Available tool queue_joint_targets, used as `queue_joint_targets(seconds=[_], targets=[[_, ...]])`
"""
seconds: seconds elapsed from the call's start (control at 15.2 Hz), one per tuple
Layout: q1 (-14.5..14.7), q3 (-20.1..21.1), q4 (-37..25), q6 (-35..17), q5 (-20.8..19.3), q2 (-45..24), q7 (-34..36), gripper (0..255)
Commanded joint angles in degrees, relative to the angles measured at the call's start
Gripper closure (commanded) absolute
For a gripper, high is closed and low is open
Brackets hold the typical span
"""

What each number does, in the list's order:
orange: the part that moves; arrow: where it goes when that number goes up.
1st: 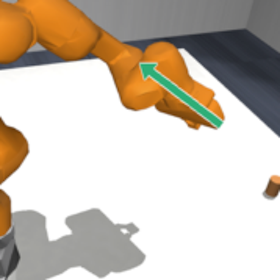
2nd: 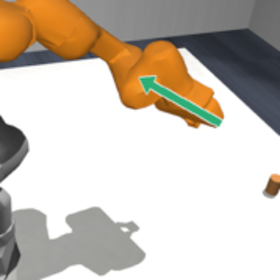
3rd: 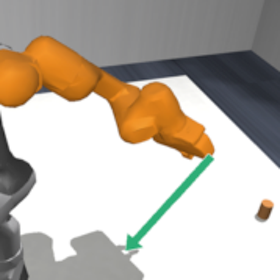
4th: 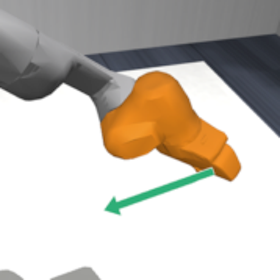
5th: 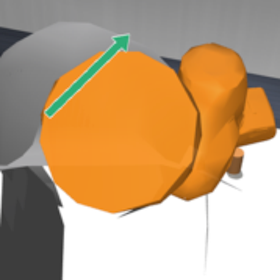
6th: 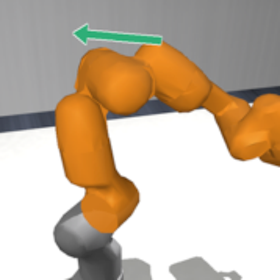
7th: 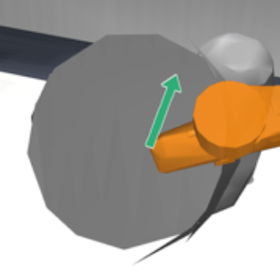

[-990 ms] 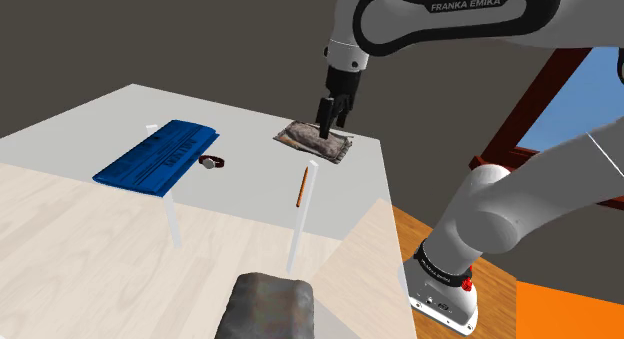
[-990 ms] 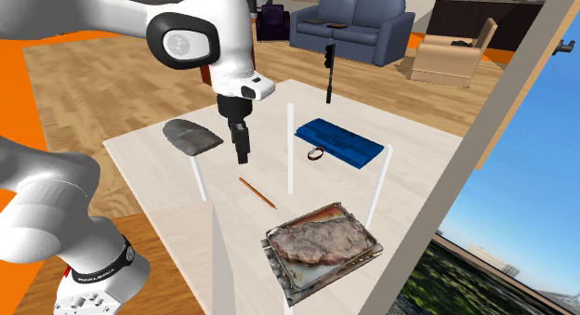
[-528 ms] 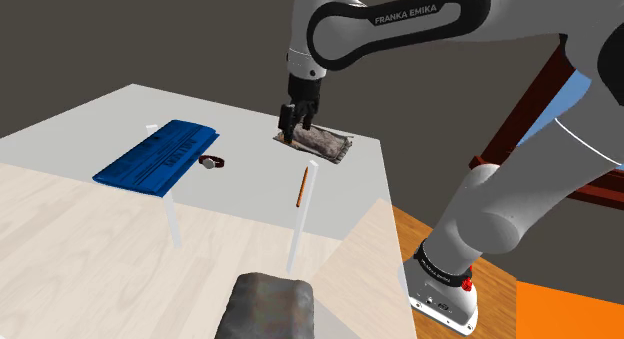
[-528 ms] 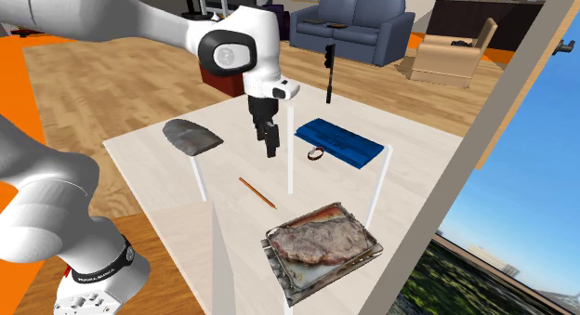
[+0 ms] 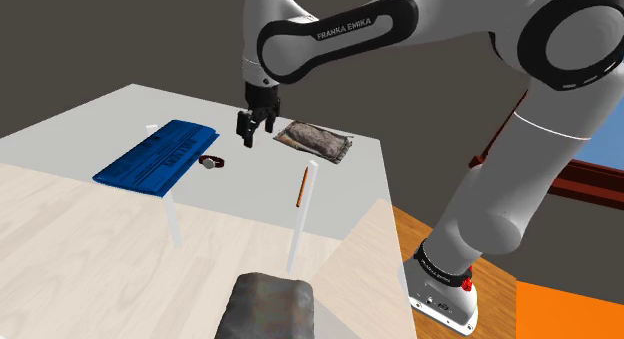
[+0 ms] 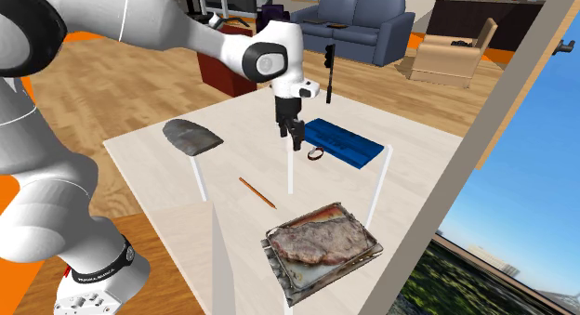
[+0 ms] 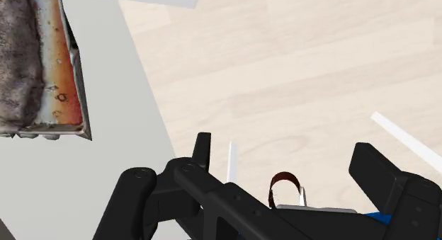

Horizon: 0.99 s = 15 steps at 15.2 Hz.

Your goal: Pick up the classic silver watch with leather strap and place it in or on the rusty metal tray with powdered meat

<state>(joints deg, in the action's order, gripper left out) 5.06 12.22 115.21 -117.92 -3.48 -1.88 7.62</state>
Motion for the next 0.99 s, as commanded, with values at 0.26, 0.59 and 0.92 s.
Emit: queue_joint_targets(seconds=[0.26,0.59,0.92], targets=[[2.6,1.1,-12.21,-1.46,-5.14,-12.92,3.27,0],[5.8,0.93,-25.3,-0.13,-9.15,-24.15,4.89,0],[7.43,0.47,-31.39,-0.08,-10.79,-29.9,5.27,0]])
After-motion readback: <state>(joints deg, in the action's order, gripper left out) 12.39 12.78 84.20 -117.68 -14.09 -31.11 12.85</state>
